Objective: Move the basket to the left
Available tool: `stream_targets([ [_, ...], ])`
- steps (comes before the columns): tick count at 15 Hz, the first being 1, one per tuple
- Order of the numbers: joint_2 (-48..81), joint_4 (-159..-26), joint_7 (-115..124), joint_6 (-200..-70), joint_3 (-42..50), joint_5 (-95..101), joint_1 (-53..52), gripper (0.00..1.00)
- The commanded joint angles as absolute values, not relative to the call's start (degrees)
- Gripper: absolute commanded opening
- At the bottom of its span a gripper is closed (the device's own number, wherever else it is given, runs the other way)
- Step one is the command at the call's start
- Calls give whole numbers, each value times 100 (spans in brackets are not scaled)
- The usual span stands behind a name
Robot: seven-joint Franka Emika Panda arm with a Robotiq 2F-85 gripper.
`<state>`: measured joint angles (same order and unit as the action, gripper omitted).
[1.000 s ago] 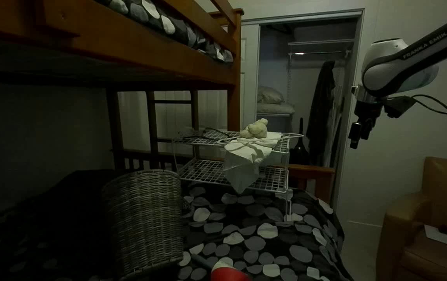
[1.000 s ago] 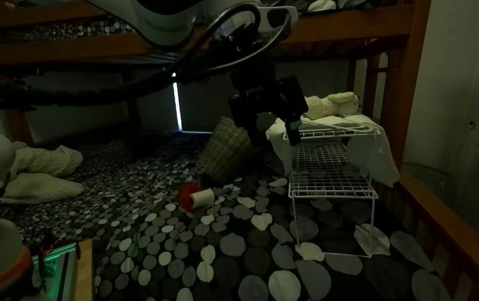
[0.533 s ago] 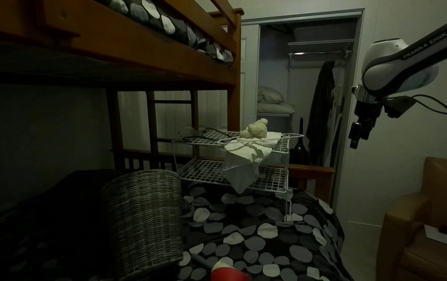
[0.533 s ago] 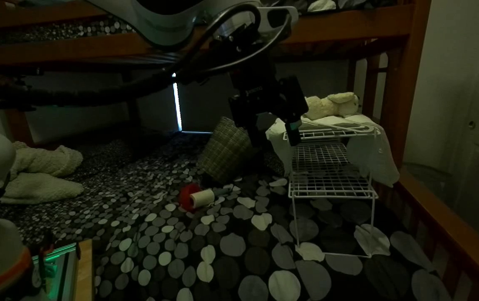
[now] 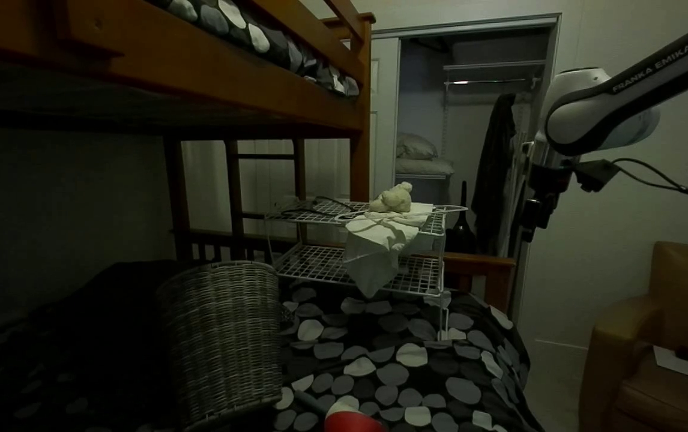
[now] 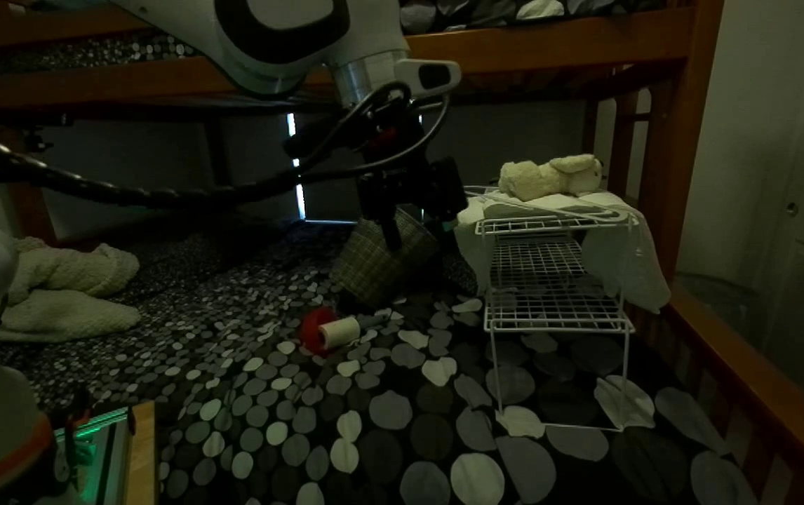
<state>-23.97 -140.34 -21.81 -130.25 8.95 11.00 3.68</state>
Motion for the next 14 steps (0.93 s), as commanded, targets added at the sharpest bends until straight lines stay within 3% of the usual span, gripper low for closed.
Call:
stream_targets([
  [1, -3110, -14822, -2293, -13300, 519, 351, -386, 100],
  [6, -2744, -14966, 22, -15416, -897, -3, -925, 100],
  [12, -2758, -14834, -154, -15144, -857, 152, -988, 100],
  [14, -2336, -14669, 849, -15110, -1216, 195, -617, 100],
])
